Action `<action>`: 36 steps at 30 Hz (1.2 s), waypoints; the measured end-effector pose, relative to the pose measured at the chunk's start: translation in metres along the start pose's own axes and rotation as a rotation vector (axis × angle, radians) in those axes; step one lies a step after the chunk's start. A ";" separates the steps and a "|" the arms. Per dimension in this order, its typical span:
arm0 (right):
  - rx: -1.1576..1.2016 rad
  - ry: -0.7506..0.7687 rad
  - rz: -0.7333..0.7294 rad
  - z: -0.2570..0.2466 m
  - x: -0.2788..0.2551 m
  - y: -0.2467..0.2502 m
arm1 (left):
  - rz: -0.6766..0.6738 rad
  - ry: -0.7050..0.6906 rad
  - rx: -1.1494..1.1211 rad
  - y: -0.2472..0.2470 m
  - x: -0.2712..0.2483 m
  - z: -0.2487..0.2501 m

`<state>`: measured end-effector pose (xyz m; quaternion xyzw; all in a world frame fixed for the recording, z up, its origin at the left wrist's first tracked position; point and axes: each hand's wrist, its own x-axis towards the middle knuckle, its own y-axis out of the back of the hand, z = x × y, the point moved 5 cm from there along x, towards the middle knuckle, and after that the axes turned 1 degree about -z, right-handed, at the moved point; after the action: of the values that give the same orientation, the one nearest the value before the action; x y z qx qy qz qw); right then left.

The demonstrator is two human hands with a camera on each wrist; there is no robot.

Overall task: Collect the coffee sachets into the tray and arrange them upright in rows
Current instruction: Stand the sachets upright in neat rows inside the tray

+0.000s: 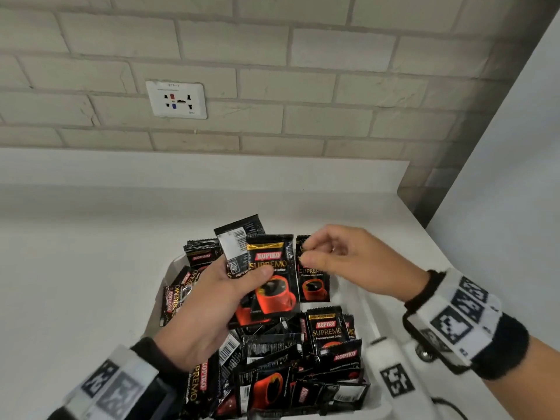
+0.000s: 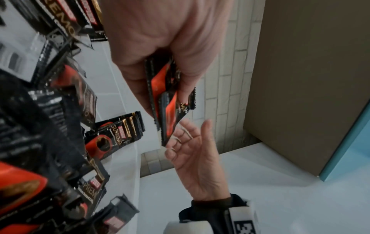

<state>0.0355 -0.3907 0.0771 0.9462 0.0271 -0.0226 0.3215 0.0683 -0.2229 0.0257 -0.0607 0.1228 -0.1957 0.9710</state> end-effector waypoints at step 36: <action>-0.726 -0.030 -0.028 0.057 0.064 0.005 | -0.022 -0.051 -0.066 0.025 -0.022 -0.006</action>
<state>0.0978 -0.4269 0.0308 0.7695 0.0413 -0.0299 0.6366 0.0568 -0.1915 0.0202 -0.0990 0.1038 -0.2008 0.9691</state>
